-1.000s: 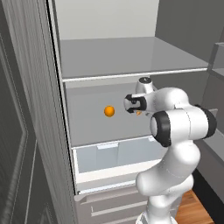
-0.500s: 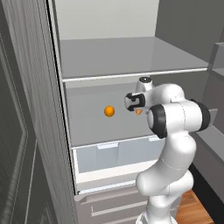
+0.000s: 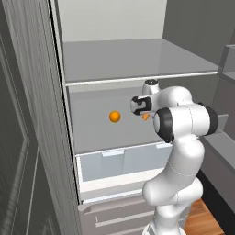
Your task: Open the fridge, remove the orange, carrot, and steak, and place them on any counter.
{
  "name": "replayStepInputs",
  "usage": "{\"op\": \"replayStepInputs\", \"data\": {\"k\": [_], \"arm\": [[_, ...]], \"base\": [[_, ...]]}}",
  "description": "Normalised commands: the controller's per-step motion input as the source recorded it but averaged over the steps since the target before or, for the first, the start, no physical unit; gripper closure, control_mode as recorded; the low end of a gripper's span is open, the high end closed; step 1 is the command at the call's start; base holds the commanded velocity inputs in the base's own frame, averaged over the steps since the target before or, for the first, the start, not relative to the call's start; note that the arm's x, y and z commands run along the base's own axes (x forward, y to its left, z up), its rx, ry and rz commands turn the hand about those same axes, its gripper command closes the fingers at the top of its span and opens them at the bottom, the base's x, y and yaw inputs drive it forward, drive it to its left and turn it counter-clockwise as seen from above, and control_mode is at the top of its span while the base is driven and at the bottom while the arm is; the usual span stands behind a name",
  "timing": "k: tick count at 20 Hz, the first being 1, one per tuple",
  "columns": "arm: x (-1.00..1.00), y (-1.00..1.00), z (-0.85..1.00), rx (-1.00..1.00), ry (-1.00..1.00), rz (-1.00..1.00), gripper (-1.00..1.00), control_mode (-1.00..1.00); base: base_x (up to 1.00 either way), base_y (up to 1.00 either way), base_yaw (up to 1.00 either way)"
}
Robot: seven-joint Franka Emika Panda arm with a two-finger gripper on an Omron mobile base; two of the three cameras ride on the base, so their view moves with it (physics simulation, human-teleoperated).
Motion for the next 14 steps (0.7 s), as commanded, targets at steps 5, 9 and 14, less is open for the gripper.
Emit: {"op": "replayStepInputs", "data": {"k": [5,9,14], "arm": [[0.00,-0.05,-0.10,0.00,0.00,-0.04,1.00,-1.00],[0.00,0.00,0.00,0.00,0.00,0.00,1.00,-1.00],[0.00,0.00,-0.02,0.00,0.00,0.00,1.00,-1.00]], "base": [[0.00,0.00,0.00],[0.00,0.00,0.00],[0.00,0.00,0.00]]}}
